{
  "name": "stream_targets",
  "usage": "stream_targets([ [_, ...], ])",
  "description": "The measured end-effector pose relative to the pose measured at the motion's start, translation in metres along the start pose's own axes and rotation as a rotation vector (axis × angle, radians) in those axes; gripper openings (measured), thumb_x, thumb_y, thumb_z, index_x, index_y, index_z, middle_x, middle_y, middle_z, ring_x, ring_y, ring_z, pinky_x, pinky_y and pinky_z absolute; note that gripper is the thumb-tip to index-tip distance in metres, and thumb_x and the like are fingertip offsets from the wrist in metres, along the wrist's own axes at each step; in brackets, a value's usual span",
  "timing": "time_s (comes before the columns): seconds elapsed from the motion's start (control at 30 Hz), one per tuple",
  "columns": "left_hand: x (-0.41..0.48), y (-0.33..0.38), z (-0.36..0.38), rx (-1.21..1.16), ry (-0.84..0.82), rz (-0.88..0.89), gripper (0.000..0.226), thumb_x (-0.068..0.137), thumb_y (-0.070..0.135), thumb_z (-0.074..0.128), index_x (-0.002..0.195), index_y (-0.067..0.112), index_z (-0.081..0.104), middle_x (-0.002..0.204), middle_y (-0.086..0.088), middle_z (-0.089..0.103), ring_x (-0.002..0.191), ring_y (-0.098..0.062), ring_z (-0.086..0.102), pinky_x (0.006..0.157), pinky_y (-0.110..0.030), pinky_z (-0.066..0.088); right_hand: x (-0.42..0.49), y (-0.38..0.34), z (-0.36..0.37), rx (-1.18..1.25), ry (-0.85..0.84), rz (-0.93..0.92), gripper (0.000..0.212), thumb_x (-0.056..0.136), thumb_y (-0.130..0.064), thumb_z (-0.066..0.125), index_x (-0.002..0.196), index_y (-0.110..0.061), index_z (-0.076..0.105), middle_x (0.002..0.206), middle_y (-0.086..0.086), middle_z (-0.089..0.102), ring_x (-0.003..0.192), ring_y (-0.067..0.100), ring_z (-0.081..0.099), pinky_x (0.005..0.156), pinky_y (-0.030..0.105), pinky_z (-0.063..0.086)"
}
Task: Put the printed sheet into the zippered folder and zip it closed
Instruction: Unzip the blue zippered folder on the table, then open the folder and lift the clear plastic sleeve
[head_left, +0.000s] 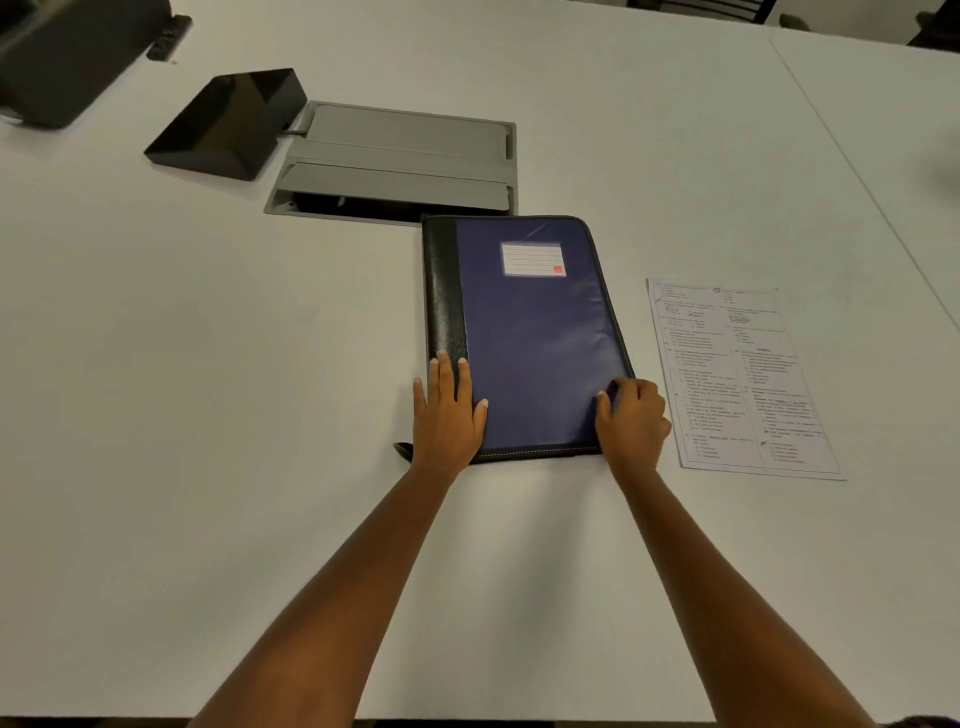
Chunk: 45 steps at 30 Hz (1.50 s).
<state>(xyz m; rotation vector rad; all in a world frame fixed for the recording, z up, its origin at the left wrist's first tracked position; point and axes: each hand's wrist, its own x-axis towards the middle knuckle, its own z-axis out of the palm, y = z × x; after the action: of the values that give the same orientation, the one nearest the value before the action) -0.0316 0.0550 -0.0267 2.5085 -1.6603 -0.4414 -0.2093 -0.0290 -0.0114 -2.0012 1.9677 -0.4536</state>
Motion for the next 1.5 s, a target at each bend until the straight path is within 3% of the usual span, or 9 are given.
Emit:
stream_targets([
  [0.17,0.01,0.004,-0.002,0.06,-0.02,0.014,0.067,0.098,0.045,0.022,0.148,0.009,-0.005,0.158,-0.013,-0.006,0.147,-0.028,-0.004,0.119,-0.044,0.001,0.013,0.002,-0.008,0.081,-0.082,0.143,0.04,0.093,-0.022,0.045,0.126,0.0,0.041,0.128,0.023,0.047,0.116,0.037,0.047,0.095,0.049,0.042],
  [0.33,0.013,0.007,-0.003,0.061,-0.016,0.005,0.067,0.098,0.045,0.022,0.148,0.009,-0.005,0.158,-0.012,-0.005,0.147,-0.028,-0.003,0.119,-0.043,0.002,0.02,0.002,-0.01,0.17,-0.1,0.22,0.038,0.092,-0.021,0.047,0.122,0.003,0.049,0.121,0.025,0.053,0.111,0.038,0.052,0.094,0.05,0.045],
  [0.67,0.018,0.019,-0.035,0.002,0.024,0.039,0.064,0.099,0.042,0.023,0.148,0.009,-0.002,0.158,-0.015,-0.002,0.146,-0.03,-0.002,0.119,-0.043,0.002,0.037,-0.012,-0.054,0.475,0.015,0.252,0.02,0.09,-0.011,0.045,0.083,-0.006,0.064,0.073,0.003,0.056,0.075,0.019,0.05,0.063,0.024,0.039],
  [0.8,0.027,0.037,-0.077,-0.169,0.129,0.076,0.06,0.1,0.036,0.027,0.148,0.007,0.005,0.157,-0.017,0.003,0.146,-0.031,-0.001,0.119,-0.042,0.002,0.039,-0.033,-0.083,0.543,0.071,0.172,0.041,0.087,-0.011,0.048,0.048,-0.016,0.037,0.049,0.0,0.036,0.048,0.012,0.031,0.046,0.022,0.026],
  [0.97,0.03,0.068,-0.139,-0.482,0.303,0.214,0.055,0.099,0.029,0.036,0.146,0.006,0.019,0.154,-0.017,0.021,0.145,-0.03,0.015,0.118,-0.042,0.014,0.034,-0.075,-0.115,0.65,-0.006,0.016,0.033,0.088,-0.018,0.052,0.069,0.008,0.058,0.06,0.014,0.05,0.055,0.018,0.042,0.057,0.027,0.038],
  [1.1,0.026,0.089,-0.185,-0.714,0.298,0.261,0.051,0.099,0.028,0.037,0.145,0.008,0.025,0.156,-0.013,0.02,0.146,-0.024,0.013,0.12,-0.039,0.016,0.024,-0.114,-0.137,0.782,-0.193,-0.103,0.018,0.088,-0.016,0.053,0.08,-0.007,0.067,0.064,0.005,0.06,0.053,0.01,0.053,0.054,0.019,0.047],
  [1.23,0.027,0.086,-0.221,-0.437,0.228,0.281,0.039,0.097,0.009,0.038,0.135,0.001,0.042,0.154,-0.017,0.023,0.146,-0.027,0.007,0.12,-0.041,0.015,0.011,-0.146,-0.144,0.89,-0.374,-0.222,0.025,0.091,-0.01,0.047,0.074,-0.017,0.064,0.064,0.001,0.062,0.046,0.0,0.058,0.049,0.011,0.05],
  [1.4,0.021,0.054,-0.236,-0.237,0.178,0.137,0.036,0.093,0.0,0.039,0.128,-0.003,0.045,0.139,-0.022,0.042,0.124,-0.034,0.047,0.1,-0.039,0.041,-0.001,-0.167,-0.131,0.956,-0.515,-0.285,0.022,0.093,-0.012,0.047,0.082,-0.021,0.064,0.073,-0.001,0.065,0.056,0.0,0.063,0.057,0.012,0.053],
  [1.5,0.017,0.031,-0.241,-0.189,0.207,0.114,0.036,0.095,-0.001,0.036,0.13,-0.003,0.043,0.136,-0.019,0.045,0.115,-0.034,0.053,0.094,-0.04,0.045,-0.003,-0.168,-0.112,0.859,-0.515,-0.287,0.019,0.093,-0.013,0.047,0.093,-0.014,0.066,0.077,-0.001,0.065,0.065,0.006,0.061,0.059,0.013,0.052],
])
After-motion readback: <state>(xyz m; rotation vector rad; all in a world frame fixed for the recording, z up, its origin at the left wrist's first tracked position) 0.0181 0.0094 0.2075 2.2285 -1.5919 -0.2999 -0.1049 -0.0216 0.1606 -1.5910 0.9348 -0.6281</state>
